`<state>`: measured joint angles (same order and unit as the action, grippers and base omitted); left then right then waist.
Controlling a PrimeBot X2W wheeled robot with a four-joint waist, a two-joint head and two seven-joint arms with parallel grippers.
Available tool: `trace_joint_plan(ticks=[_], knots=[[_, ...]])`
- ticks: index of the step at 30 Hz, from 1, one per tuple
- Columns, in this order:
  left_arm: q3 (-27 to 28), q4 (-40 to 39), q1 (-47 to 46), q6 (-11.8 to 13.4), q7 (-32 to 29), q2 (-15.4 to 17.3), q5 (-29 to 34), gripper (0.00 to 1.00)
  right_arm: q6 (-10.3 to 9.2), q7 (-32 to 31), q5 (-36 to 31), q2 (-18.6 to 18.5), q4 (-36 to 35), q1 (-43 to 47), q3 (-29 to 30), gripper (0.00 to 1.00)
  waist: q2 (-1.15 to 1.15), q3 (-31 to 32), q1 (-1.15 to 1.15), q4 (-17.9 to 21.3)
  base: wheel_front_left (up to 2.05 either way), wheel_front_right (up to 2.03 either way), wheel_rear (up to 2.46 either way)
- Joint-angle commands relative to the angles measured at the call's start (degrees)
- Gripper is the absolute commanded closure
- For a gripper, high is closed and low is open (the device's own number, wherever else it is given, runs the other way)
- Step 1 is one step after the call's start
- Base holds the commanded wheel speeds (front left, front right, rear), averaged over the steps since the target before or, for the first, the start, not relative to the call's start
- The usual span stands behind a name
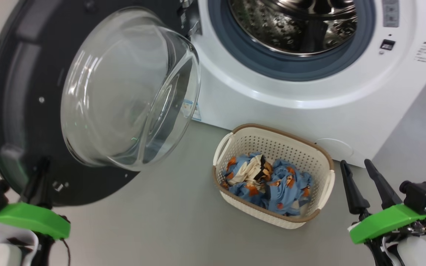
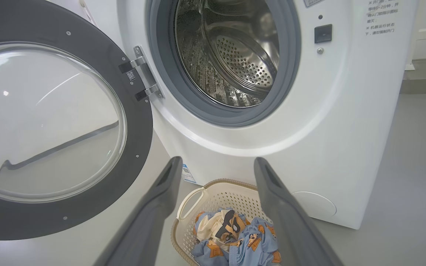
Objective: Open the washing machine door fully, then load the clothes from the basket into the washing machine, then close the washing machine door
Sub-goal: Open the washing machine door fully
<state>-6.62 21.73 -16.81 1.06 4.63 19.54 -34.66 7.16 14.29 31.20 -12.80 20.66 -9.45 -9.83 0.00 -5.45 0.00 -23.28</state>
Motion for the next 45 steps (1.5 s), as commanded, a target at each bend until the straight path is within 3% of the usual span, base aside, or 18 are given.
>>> trace_joint_plan(ticks=[1,10,28,45], knots=[[3.3,0.2,-3.4,0.4,0.7,3.6,-0.1,1.00,0.33,0.7,-0.9,-0.5,-1.4,-2.8,-0.9,0.00,0.00,-1.2,0.00,-1.4,0.00,0.00,0.00],[1.8,9.4,-13.0,-2.8,-0.5,5.9,0.4,1.00,0.33,0.7,-1.6,-0.6,-1.0,-5.4,-0.6,0.00,0.00,-4.5,0.00,-3.8,0.00,0.00,0.00],[-0.7,28.7,-29.2,-7.0,1.9,9.2,1.5,1.00,0.33,0.7,-2.4,-0.6,-0.6,-8.5,-0.7,0.00,0.00,-9.1,0.00,-2.9,0.00,0.00,0.00],[-3.2,42.1,-36.4,-7.4,5.1,10.4,3.0,1.00,0.33,0.7,-2.4,0.6,-0.3,-9.4,-0.5,0.00,0.00,-9.3,0.00,-1.9,0.00,0.00,0.00]])
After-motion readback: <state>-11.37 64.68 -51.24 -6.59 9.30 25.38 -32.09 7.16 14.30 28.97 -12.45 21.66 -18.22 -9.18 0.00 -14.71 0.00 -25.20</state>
